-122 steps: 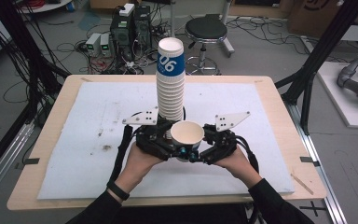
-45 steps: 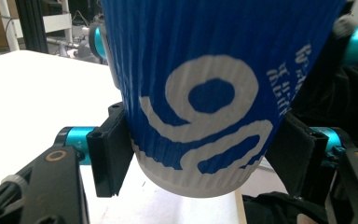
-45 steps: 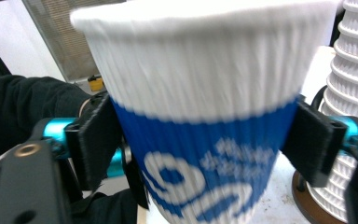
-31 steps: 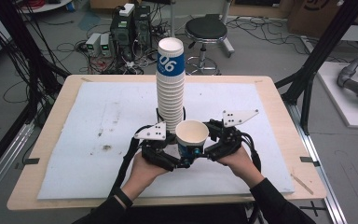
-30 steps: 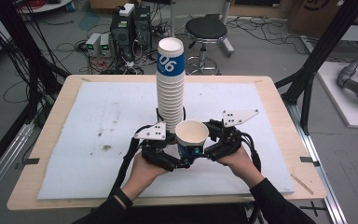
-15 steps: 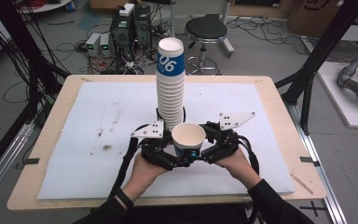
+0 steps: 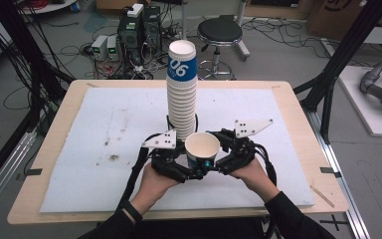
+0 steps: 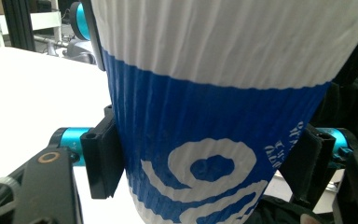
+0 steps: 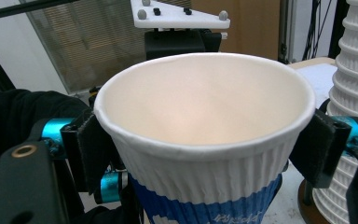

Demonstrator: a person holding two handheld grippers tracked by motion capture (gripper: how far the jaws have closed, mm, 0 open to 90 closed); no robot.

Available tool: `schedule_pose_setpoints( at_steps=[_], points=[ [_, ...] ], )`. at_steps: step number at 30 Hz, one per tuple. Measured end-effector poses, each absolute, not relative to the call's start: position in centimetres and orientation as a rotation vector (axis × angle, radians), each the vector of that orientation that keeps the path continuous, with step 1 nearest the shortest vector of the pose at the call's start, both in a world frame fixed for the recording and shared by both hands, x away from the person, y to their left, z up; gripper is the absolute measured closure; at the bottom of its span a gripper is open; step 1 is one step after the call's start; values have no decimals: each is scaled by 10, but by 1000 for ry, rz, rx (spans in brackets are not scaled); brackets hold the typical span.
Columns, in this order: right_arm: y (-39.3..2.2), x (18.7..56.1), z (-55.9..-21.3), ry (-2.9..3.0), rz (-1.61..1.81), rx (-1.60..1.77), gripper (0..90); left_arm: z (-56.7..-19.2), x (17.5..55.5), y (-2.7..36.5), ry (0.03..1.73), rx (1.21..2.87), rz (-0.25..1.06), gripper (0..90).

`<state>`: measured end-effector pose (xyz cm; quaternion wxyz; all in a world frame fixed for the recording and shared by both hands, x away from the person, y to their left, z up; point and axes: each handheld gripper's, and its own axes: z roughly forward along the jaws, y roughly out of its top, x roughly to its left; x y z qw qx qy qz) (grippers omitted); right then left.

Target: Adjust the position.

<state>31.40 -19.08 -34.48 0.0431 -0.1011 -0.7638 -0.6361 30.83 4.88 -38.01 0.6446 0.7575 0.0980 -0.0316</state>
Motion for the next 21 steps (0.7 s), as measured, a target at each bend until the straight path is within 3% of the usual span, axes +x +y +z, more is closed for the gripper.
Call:
schedule_pose_setpoints(
  at_steps=[4, 11, 21],
  points=[
    [-191, 314, -344, -2349, -1944, -308, 201, -380, 308, 48, 226, 1722, -58, 257],
    [-196, 314, -343, -2364, -1968, -310, 207, -379, 308, 50, 249, 1722, -29, 159],
    [-205, 317, -341, -2382, -2010, -338, 208, -375, 308, 63, 265, 1728, 17, 152]
  ],
)
